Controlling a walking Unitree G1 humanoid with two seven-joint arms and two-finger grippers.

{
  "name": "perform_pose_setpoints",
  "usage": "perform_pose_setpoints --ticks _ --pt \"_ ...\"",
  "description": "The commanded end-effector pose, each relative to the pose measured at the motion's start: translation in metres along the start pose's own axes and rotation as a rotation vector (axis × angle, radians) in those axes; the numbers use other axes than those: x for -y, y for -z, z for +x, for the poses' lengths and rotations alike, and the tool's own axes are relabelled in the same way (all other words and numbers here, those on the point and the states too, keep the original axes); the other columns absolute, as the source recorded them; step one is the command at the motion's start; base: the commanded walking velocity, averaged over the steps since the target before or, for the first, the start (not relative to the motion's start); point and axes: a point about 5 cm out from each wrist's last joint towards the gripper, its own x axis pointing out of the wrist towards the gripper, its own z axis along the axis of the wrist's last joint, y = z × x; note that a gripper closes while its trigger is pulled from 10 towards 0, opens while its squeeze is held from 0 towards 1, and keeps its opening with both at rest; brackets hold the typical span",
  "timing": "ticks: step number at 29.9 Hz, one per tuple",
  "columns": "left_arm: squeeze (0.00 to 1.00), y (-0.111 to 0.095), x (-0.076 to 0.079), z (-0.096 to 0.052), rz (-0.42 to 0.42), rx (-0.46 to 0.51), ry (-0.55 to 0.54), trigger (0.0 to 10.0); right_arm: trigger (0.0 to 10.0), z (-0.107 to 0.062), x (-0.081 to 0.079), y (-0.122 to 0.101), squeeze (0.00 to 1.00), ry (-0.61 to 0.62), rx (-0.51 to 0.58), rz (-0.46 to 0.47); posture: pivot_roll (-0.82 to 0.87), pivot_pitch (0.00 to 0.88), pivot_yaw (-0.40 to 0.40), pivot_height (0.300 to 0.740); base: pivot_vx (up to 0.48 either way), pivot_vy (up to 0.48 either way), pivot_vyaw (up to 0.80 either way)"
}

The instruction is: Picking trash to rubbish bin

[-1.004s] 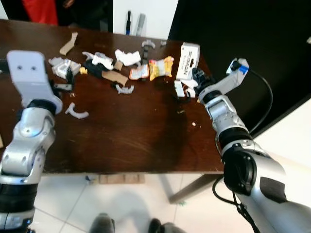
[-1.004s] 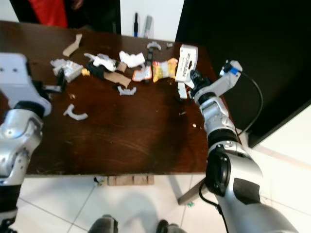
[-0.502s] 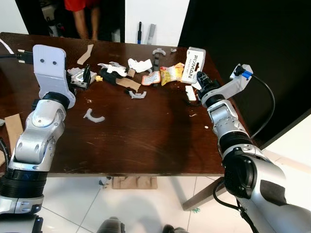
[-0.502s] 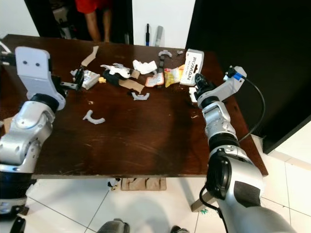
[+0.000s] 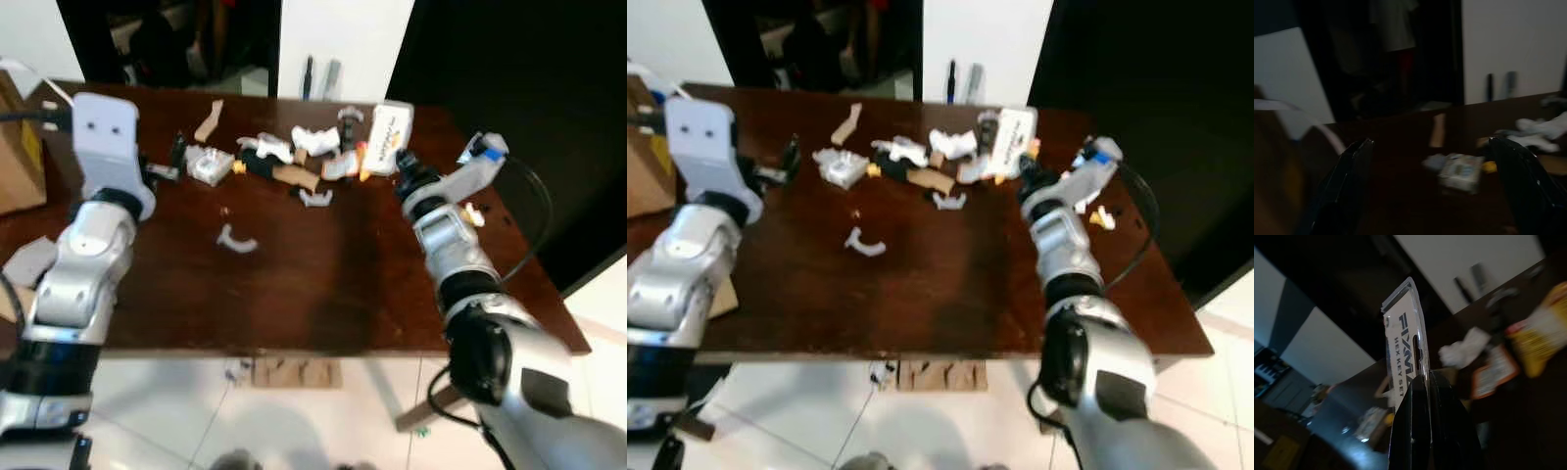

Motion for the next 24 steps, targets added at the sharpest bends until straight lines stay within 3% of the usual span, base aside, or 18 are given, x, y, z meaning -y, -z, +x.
perform_pose_setpoints --ticks 1,12,17,24 --pt "0.0 0.003 0.005 -0.001 -0.002 -0.002 0.006 10.0 10.0 -0.004 0.008 0.002 0.0 0.034 -0.018 -0.021 0.27 0.068 -0.056 0.74 0.0 0.39 0.0" --pt "0.0 0.009 0.006 -0.006 -0.015 -0.03 -0.013 10.0 10.0 -0.008 0.014 0.003 0.0 0.047 -0.045 -0.054 0.26 0.09 -0.079 0.74 0.0 0.377 0.0" --pt "0.0 0.008 0.006 -0.011 -0.04 -0.005 -0.042 10.0 10.0 -0.009 0.015 0.004 0.0 0.05 -0.061 -0.065 0.26 0.101 -0.088 0.74 0.0 0.0 0.0" --pt "0.0 0.02 0.017 -0.018 -0.052 -0.073 0.008 10.0 10.0 -0.009 0.016 0.005 0.0 0.047 -0.072 -0.071 0.25 0.116 -0.097 0.74 0.0 -0.066 0.0"
